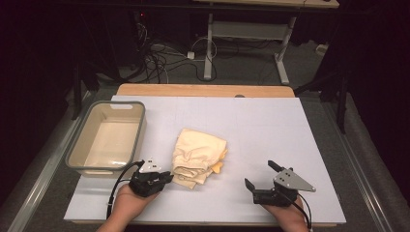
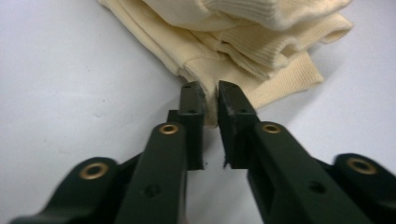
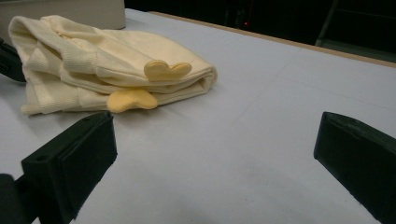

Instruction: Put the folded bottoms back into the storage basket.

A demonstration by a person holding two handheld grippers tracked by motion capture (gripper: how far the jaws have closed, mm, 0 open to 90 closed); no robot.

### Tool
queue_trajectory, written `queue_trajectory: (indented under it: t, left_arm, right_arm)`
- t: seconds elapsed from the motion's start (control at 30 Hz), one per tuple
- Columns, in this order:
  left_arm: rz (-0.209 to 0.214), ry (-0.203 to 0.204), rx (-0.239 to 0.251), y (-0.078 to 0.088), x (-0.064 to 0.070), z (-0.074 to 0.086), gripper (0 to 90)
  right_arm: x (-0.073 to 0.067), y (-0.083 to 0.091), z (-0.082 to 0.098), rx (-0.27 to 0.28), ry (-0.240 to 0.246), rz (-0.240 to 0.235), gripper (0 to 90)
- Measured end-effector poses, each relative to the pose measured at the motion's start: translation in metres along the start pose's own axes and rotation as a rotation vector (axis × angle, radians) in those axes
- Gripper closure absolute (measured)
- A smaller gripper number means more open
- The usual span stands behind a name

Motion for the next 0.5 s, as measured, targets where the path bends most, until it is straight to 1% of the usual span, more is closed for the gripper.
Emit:
queue_trajectory:
  t: [0.03,0.1,0.17,0.2,0.23,0.3,0.33,0.4,0.43,0.5]
  left_arm:
    - [0.003,0.001,0.000,-0.001,0.000,-0.001,63.9]
    - [-0.040,0.009,0.005,-0.005,-0.005,-0.007,55.7]
    - [-0.046,0.017,0.007,-0.006,-0.006,-0.008,50.1]
    - [-0.043,0.022,0.007,-0.008,-0.008,-0.009,50.1]
    - [-0.037,0.028,0.003,-0.010,-0.009,-0.010,48.2]
    - [-0.024,0.034,-0.026,-0.015,-0.010,-0.009,45.0]
    - [-0.019,0.041,-0.020,-0.015,-0.011,-0.009,45.4]
    - [-0.024,0.038,-0.021,-0.015,-0.011,-0.008,46.8]
    - [-0.021,0.044,-0.023,-0.015,-0.011,-0.009,49.6]
    - [-0.014,0.039,-0.022,-0.015,-0.010,-0.009,56.3]
  right_arm:
    - [0.000,0.000,0.000,0.000,-0.001,0.000,0.3]
    - [-0.001,-0.001,0.000,-0.001,0.001,-0.001,0.3]
    - [-0.001,-0.001,0.000,-0.002,0.002,-0.001,0.3]
    - [-0.001,-0.001,0.000,-0.002,0.002,-0.001,0.3]
    - [-0.001,-0.002,0.001,-0.004,0.001,-0.002,0.3]
    - [-0.001,-0.002,0.001,-0.006,-0.001,-0.002,0.3]
    - [-0.001,-0.001,0.001,-0.008,-0.001,-0.002,0.3]
    - [0.000,-0.002,0.001,-0.008,-0.003,-0.003,0.3]
    - [0.000,-0.002,0.001,-0.008,-0.002,-0.003,0.3]
    - [0.000,-0.003,0.001,-0.009,-0.001,-0.003,0.3]
Point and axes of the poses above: each handheld gripper's, and its own axes: y roughly backward along the jaws, z roughly out of its underside, x roughly to its right, the point moved 4 cm from there along -y, roughly forward along the jaws, and after that the axes turned 8 degrees about -y, right-handed, at the moved point
